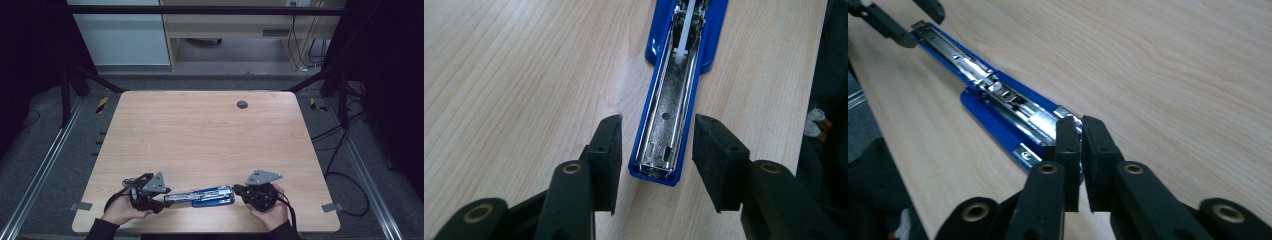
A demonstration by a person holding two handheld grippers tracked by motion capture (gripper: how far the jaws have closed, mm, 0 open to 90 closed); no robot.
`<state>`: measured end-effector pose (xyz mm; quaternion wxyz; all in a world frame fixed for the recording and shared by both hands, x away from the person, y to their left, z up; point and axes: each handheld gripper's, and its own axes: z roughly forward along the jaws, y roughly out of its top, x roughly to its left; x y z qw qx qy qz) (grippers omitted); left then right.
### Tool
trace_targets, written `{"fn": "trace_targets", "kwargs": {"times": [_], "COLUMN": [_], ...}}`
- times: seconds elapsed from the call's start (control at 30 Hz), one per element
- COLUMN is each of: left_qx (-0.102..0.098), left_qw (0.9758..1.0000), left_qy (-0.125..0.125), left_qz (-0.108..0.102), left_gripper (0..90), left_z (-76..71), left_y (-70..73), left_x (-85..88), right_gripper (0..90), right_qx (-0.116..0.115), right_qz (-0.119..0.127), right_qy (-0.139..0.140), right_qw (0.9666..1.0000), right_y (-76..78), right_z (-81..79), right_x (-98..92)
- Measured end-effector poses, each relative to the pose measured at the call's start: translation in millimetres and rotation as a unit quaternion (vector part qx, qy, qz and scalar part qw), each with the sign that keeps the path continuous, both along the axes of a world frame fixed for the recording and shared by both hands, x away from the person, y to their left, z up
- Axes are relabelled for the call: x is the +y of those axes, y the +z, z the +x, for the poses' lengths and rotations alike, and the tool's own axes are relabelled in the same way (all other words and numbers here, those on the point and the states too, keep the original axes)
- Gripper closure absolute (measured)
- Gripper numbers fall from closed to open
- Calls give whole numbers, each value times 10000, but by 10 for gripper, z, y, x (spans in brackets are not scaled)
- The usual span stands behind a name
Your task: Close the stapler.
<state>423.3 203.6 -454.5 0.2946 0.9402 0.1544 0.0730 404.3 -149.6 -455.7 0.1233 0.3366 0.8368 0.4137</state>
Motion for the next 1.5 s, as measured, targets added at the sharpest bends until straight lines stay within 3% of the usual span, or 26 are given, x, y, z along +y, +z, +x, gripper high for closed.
{"fn": "trace_targets", "kwargs": {"times": [0.33, 0.53, 1.33, 1.5], "left_qx": [35, 32, 110, 215], "left_qw": [10000, 9999, 9989, 9987], "left_qy": [-29, -31, -213, -259], "left_qz": [87, 120, 403, 390], "left_gripper": [588, 588, 597, 605], "left_z": [1, 11, 63, 84], "left_y": [-24, -48, -107, -100], "left_x": [-37, -53, -139, -145], "right_gripper": [900, 900, 900, 900], "right_qx": [181, 298, 234, 233], "right_qz": [103, -67, -246, -264], "right_qy": [278, 302, 305, 303], "right_qw": [9994, 9991, 9990, 9989], "right_y": [-102, -234, -320, -317], "right_z": [-51, -38, -14, -15], "right_x": [93, 172, 230, 236]}}
